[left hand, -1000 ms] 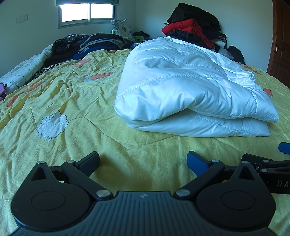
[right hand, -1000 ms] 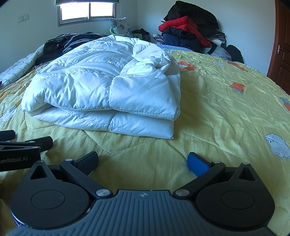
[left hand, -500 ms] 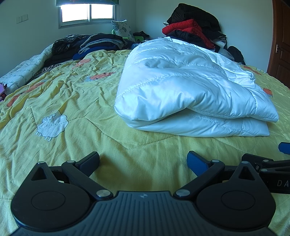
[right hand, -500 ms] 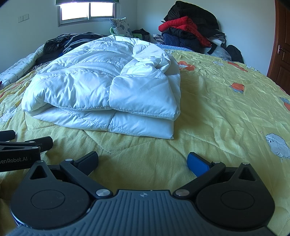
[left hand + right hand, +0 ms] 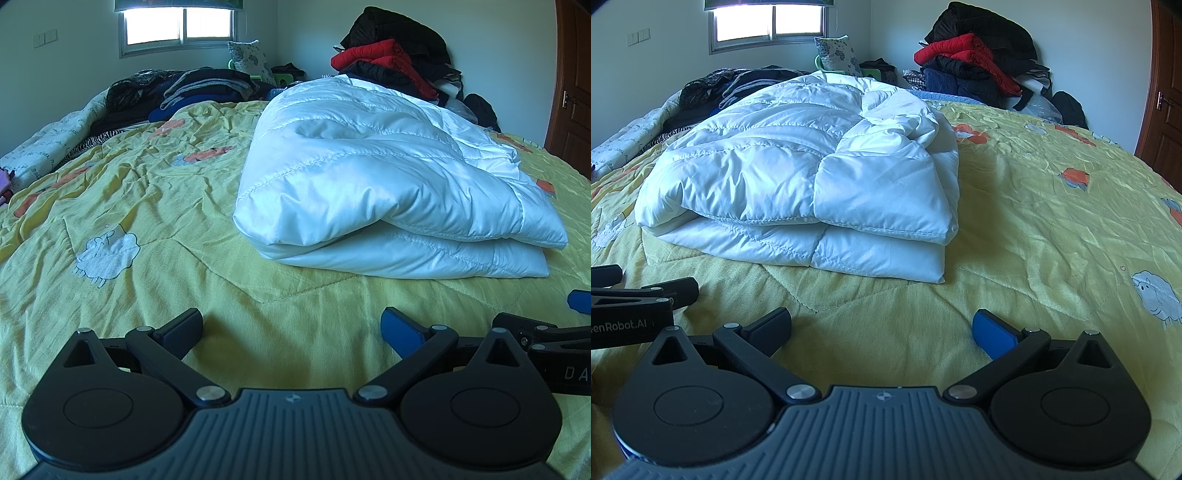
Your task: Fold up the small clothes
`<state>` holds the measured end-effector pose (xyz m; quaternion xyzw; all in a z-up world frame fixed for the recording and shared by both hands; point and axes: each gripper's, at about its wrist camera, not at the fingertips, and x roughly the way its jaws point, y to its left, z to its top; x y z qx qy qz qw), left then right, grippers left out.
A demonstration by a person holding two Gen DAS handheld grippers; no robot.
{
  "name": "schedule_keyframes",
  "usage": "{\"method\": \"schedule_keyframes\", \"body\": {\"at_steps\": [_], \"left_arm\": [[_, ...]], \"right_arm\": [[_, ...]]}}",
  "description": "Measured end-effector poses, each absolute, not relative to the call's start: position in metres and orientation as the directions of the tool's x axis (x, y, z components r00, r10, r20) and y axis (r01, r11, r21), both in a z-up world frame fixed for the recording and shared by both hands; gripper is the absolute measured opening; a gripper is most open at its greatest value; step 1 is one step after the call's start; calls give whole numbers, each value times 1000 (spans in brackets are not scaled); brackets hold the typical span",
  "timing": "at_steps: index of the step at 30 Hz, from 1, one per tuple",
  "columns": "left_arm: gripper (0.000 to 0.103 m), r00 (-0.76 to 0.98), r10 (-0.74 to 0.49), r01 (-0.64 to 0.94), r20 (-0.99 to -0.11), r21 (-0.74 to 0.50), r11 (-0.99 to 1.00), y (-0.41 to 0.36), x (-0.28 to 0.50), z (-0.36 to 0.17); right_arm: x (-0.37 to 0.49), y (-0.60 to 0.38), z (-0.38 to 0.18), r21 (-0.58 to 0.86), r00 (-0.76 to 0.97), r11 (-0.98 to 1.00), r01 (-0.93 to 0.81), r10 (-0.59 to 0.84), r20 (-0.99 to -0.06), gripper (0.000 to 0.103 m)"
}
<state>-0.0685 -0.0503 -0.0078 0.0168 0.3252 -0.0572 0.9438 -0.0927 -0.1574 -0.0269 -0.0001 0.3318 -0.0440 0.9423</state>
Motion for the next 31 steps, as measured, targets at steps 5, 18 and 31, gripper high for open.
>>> {"method": "schedule_keyframes", "body": {"at_steps": [5, 18, 31], "left_arm": [[103, 780, -103, 124, -617, -8, 992, -50, -69, -7], [103, 778, -114, 133, -617, -17, 991, -48, -69, -6], [103, 783, -78, 96, -617, -4, 995, -49, -70, -7]], "right_arm": [[-93, -157, -27, -29, 776, 996, 83, -83, -625, 102], [-93, -157, -27, -29, 776, 996, 83, -83, -625, 102], [-93, -157, -27, -30, 776, 996, 83, -83, -625, 102]]}}
